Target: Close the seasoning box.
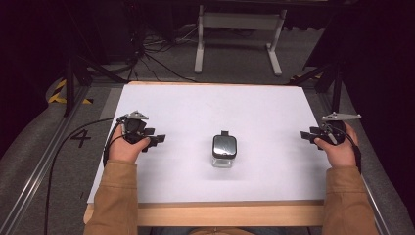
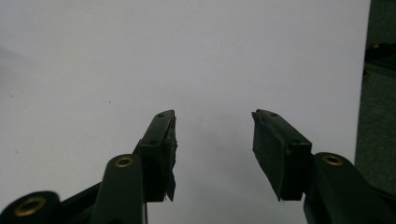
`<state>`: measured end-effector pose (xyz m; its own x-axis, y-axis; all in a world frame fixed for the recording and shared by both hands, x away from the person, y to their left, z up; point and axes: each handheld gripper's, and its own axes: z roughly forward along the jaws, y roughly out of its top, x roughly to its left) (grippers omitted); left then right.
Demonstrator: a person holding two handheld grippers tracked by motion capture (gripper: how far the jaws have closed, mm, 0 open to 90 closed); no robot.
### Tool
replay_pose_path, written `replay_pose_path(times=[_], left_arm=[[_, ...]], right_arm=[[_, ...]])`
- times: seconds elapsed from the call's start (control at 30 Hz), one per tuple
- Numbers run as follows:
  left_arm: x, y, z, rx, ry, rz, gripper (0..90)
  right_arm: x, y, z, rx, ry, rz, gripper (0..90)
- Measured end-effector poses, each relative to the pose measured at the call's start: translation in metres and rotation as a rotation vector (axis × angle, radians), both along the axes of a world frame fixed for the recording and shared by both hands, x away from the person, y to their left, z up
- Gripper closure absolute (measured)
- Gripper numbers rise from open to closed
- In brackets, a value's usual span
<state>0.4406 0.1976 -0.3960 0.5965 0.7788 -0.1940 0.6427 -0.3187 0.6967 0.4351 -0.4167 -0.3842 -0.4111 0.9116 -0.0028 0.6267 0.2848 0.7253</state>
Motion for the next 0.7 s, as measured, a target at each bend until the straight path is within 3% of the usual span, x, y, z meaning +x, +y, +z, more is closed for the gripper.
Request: replay_pose_path(times=[0.07,0.2,0.4,0.7], left_arm=[[0.001,0.001,-0.004,0.009,0.012,0.013,44.1],[0.005,0.005,-0.014,0.019,0.049,0.022,43.8],[0.009,0.004,-0.026,0.05,0.104,0.007,42.3],[0.009,-0.001,-0.024,0.05,0.096,-0.008,39.8]], right_arm=[[0.002,0.0,-0.004,-0.005,0.013,0.004,49.4],[0.008,0.0,-0.022,-0.032,0.083,-0.007,48.9],[0.011,0.01,-0.037,-0.044,0.066,-0.009,49.8],[0.011,0.022,-0.036,-0.024,0.066,0.036,48.5]])
